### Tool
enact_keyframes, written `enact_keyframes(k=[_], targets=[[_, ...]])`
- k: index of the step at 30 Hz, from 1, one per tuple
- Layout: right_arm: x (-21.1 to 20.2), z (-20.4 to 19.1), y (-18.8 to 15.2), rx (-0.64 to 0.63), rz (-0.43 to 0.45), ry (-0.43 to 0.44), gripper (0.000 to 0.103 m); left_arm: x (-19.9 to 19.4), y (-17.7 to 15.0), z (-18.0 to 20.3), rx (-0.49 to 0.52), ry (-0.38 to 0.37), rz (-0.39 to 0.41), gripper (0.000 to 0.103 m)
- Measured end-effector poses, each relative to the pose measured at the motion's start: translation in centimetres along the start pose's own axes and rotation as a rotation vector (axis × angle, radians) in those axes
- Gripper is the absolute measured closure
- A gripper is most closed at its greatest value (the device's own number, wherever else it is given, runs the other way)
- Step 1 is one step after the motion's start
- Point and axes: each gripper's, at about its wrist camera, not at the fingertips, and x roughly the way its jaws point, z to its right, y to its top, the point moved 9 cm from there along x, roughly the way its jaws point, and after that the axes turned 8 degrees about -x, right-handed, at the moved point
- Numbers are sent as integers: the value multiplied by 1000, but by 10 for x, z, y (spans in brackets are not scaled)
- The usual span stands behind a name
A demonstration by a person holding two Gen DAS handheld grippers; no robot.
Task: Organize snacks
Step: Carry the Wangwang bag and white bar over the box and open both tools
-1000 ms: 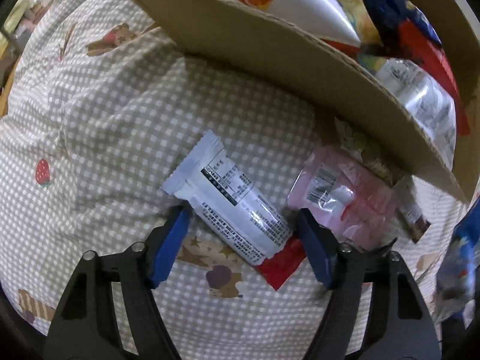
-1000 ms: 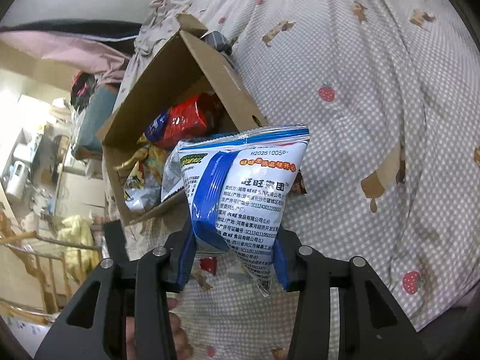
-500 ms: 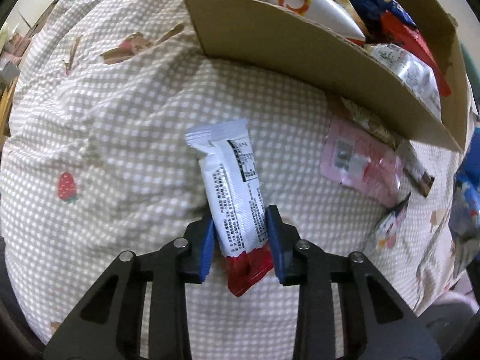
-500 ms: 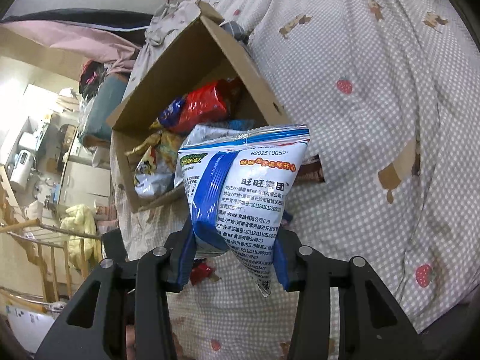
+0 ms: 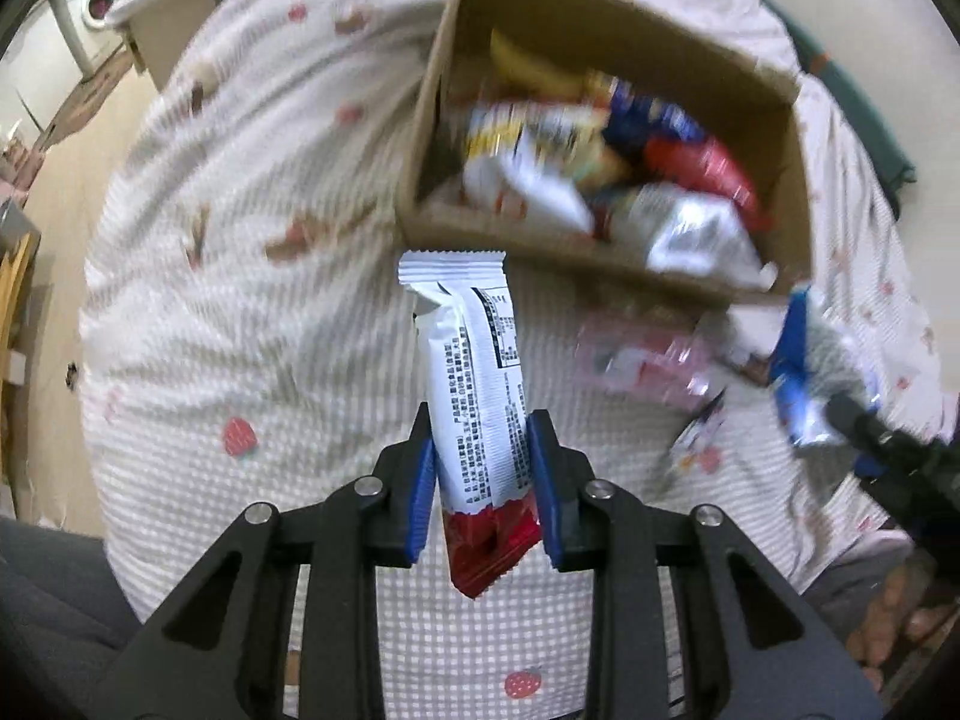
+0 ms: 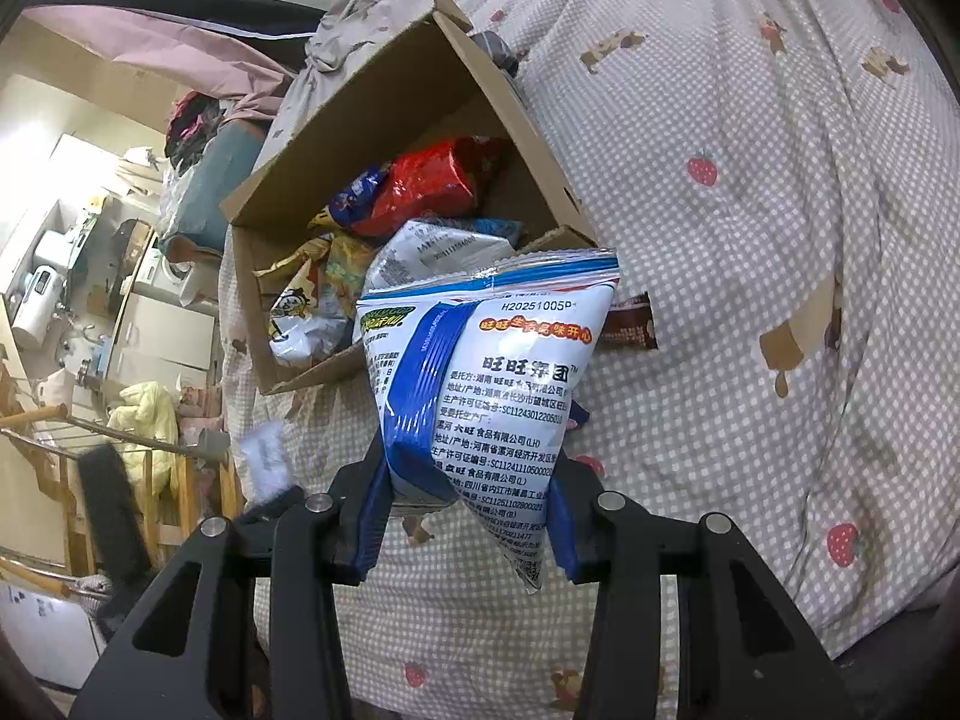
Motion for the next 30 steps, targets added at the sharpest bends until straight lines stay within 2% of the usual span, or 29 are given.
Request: enact_keyframes(k=[4, 6, 10, 13, 21, 27, 30], targets=[[-7, -5, 10, -13, 30, 31, 57, -26, 27, 4, 18, -33, 52, 78], [-11, -5, 17, -34, 45, 3, 57, -35, 42, 2, 35, -40, 81, 78], [-16, -14, 37, -97, 79, -15, 57, -50, 69, 27, 76, -48, 118, 78], [-18, -22, 55, -140, 110, -28, 57, -49, 81, 42, 109, -43, 138, 79], [-5, -28, 102, -159, 137, -43, 57, -33, 118, 87, 189, -54, 184, 79], [11, -34, 138, -162, 135, -37, 57, -3, 129, 109, 206, -55, 152, 79], [22, -40, 152, -169, 134, -24, 56, 11, 130, 112, 210, -49, 135, 83]])
